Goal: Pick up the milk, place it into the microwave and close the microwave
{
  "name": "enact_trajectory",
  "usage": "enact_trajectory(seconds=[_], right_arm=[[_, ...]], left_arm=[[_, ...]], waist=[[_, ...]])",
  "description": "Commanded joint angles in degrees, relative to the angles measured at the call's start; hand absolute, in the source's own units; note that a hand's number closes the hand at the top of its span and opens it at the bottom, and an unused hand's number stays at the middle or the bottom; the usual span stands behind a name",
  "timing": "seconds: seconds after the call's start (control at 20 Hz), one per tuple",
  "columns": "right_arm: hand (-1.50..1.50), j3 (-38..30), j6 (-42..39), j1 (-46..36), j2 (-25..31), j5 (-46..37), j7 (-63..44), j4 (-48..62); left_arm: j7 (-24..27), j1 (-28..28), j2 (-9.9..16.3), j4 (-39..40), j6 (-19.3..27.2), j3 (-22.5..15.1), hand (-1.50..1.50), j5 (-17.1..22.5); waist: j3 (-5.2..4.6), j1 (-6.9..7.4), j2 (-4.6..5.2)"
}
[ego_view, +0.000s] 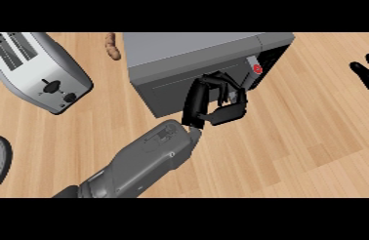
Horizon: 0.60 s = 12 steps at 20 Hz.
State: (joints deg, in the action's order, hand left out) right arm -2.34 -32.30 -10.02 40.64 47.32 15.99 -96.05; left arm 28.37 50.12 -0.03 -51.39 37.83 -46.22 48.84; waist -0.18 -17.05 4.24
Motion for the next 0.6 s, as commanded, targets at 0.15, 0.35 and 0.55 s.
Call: enact_trajectory(seconds=[0.15, 0.35, 0.55], right_arm=[[-1.5, -1.12, -0.43, -0.91, 1.7, 2.44, -1.38, -0.13], [-1.5, -1.52, -0.16, -1.74, 2.19, 3.52, -2.03, 0.09], [-1.5, -1.97, -0.16, -2.19, 2.73, 4.03, -2.42, 0.53]], left_arm=[[2.44, 4.13, 0.03, 6.07, -0.76, 3.35, 1.5, 2.39], [4.2, 3.74, 0.03, 6.36, -1.21, 2.66, 1.5, 3.49], [5.08, 4.31, 0.03, 6.89, -1.9, 2.83, 1.5, 4.69]], waist=[[-0.03, -0.76, 0.68], [-0.04, -0.66, 0.93], [0.04, -0.37, 1.13]])
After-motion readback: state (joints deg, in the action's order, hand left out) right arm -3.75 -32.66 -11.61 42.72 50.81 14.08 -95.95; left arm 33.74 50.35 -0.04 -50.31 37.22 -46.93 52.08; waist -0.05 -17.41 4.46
